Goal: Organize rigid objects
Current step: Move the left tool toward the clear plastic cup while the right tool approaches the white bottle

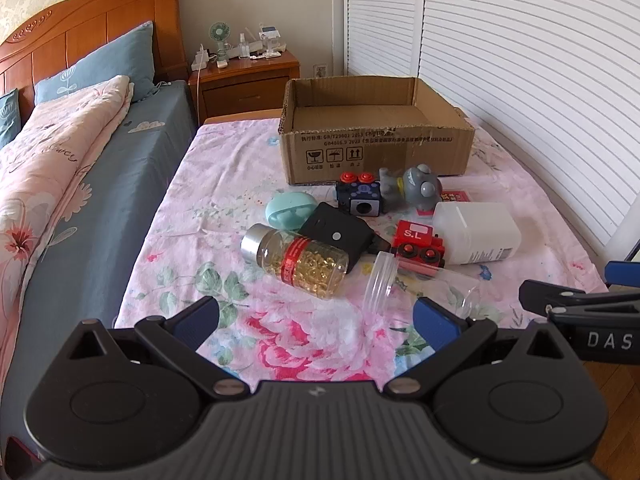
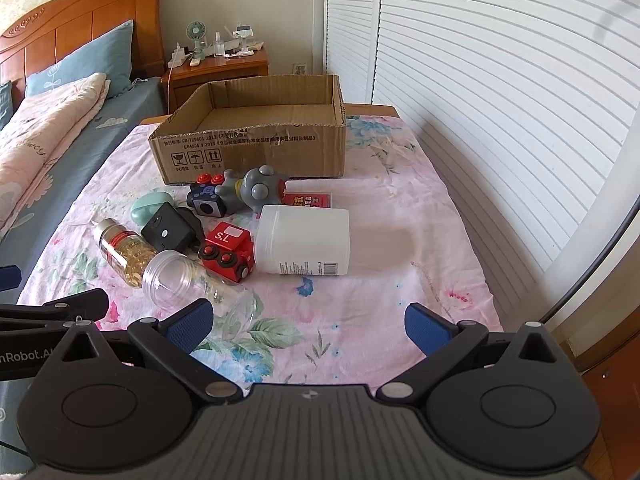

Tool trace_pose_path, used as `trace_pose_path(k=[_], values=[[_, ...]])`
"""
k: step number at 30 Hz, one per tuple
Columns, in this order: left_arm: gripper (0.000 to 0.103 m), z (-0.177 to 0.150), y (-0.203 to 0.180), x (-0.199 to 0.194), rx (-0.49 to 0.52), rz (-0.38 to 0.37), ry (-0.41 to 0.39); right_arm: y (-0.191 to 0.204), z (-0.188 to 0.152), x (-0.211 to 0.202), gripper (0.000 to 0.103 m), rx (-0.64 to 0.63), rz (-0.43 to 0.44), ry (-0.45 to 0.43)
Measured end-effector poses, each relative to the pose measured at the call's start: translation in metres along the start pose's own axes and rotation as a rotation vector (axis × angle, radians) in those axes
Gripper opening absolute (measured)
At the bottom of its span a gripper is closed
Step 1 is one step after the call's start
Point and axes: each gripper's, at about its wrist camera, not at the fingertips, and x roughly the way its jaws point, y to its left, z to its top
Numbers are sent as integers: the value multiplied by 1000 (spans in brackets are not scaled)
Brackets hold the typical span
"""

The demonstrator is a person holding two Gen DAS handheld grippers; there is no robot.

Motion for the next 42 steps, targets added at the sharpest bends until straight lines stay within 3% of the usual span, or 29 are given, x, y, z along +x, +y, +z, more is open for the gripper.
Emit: trace_pose_path(k=[22,42], values=[[102,4,3,5,9,-25,4,1,4,2,103,-17,-8,-7],[102,-1,0,25,152,-190,-20,-8,1,16,103,-86,49,-54]])
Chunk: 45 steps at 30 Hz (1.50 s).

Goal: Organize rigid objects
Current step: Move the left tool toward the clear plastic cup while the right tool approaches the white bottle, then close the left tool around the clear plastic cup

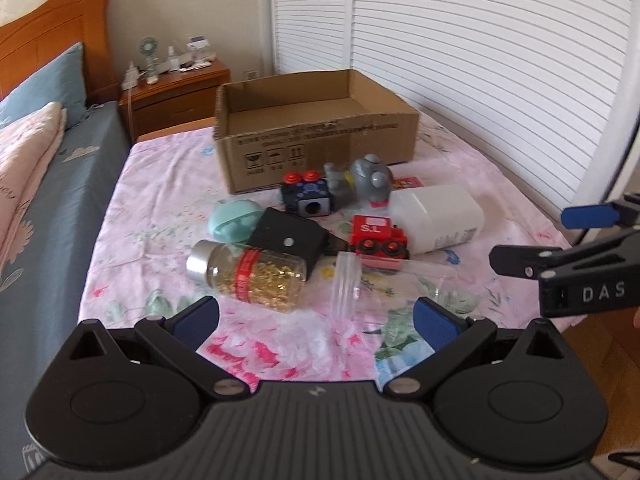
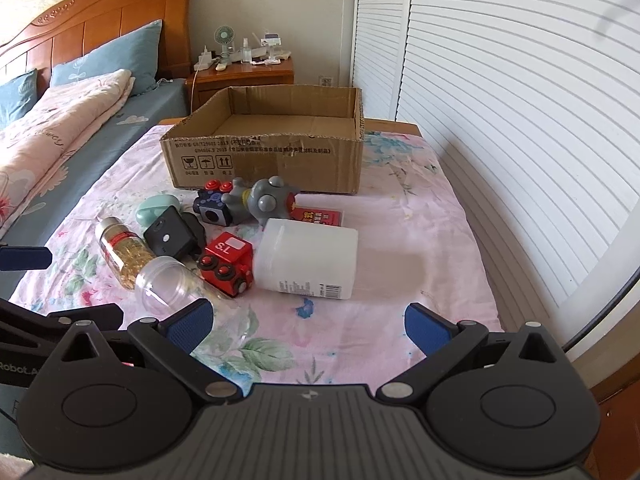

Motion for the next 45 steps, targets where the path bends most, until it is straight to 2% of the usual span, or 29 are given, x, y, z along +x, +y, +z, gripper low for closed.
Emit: trace_pose_path(k=[6,11,16,21,25,32,36,40,45], values=[[102,-1,-8,10,21,-60,22,-24,-10,11,103,18,-21,23],[102,1,-21,23,65,-108,55,-46,-24,30,103,57,-6,61],[102,2,-31,37,77,-124,84,-54,-37,48,103,69,13,105],[102,4,-39,50,88,-122,110,-49,-43,57,103,10,44,101],[102,6,-42,61,90,-124,121,-40,-46,60,103,-72,25,89],[102,7,-45,72,92,-105,110,-43,-49,60,103,-80,37,62],[98,7,-43,72,83,-137,93,-44,-51,59,103,-76,33,47],[90,7,-45,74,110,-141,86,-44,-51,59,103,-76,33,43],[90,6,-44,72,112,-159,81,-44,-50,59,103,-72,28,46]])
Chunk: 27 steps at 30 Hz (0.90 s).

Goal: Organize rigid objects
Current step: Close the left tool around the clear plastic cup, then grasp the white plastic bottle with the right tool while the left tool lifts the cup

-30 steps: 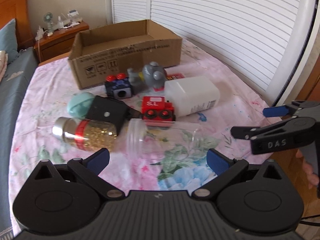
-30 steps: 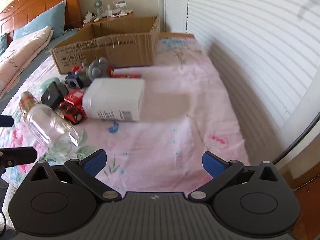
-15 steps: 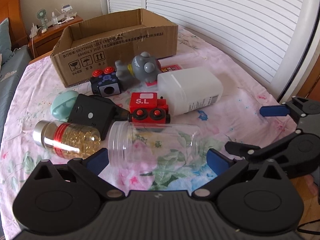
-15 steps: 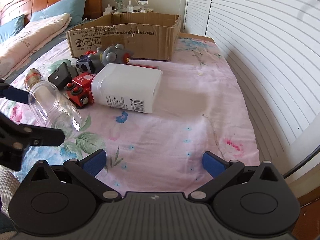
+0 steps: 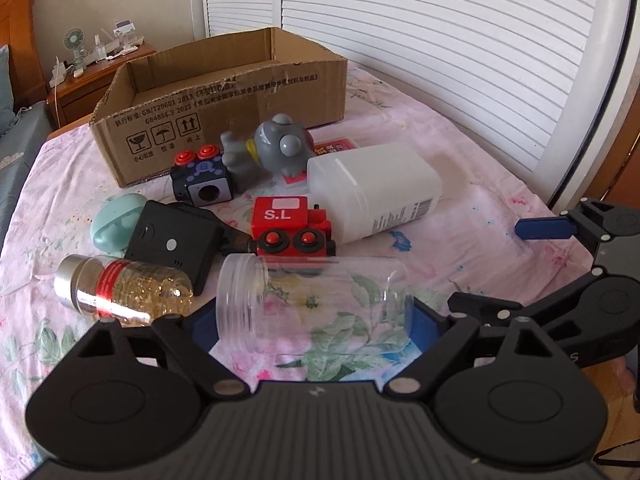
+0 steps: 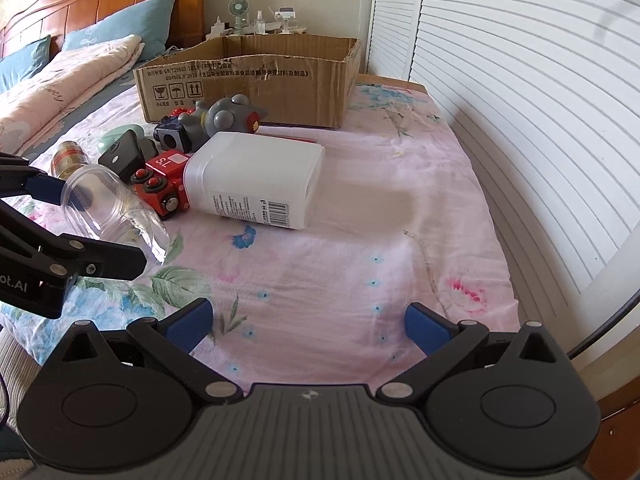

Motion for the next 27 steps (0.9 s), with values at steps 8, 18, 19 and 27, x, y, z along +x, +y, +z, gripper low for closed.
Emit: trace_pose_path(k=[8,18,19,27], values=[[90,-1,9,-23,16,-34,-32,2,5,2,103,15,-14,35],[90,11,36,-45,-8,17,-87,10,41,-1,103,75,16,21],[90,11,39,-45,-11,21,-92,11,47,0,103,76,15,14],[90,20,65,-50,-53,43,-131,36,94,28,103,111,-6,-9]])
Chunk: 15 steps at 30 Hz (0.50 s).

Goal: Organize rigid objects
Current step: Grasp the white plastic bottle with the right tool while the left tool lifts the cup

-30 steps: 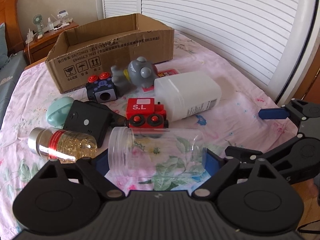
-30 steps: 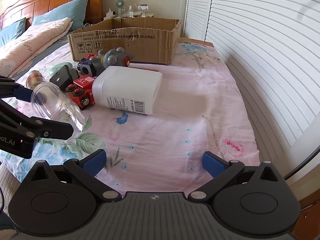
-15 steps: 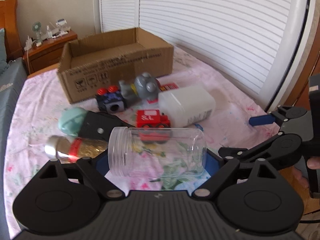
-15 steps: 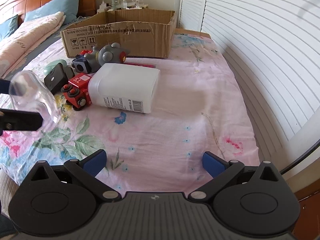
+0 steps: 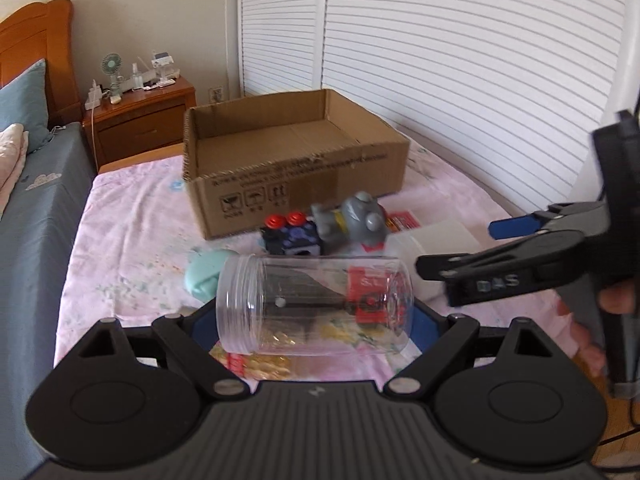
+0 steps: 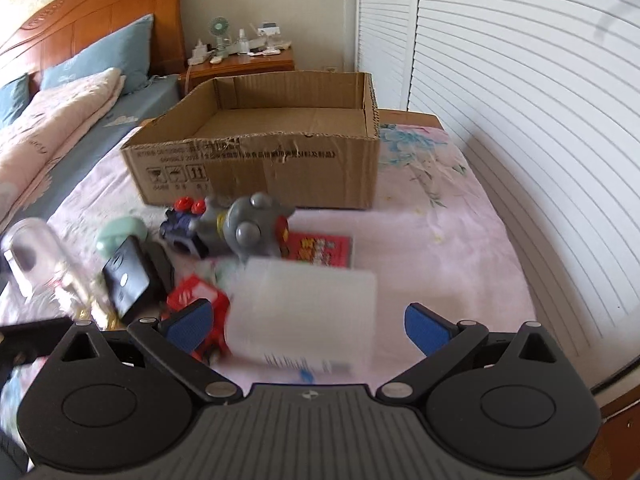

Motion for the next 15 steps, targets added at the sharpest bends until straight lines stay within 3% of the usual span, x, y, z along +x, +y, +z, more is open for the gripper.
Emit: trace_pose_path(k=[9,15], values=[[90,5,20,6,-6,10,5,0,-3,23,103,-5,-121,72],[90,8,24,15,2,-2,26,-2,-3,27,103,-21,-125,80]])
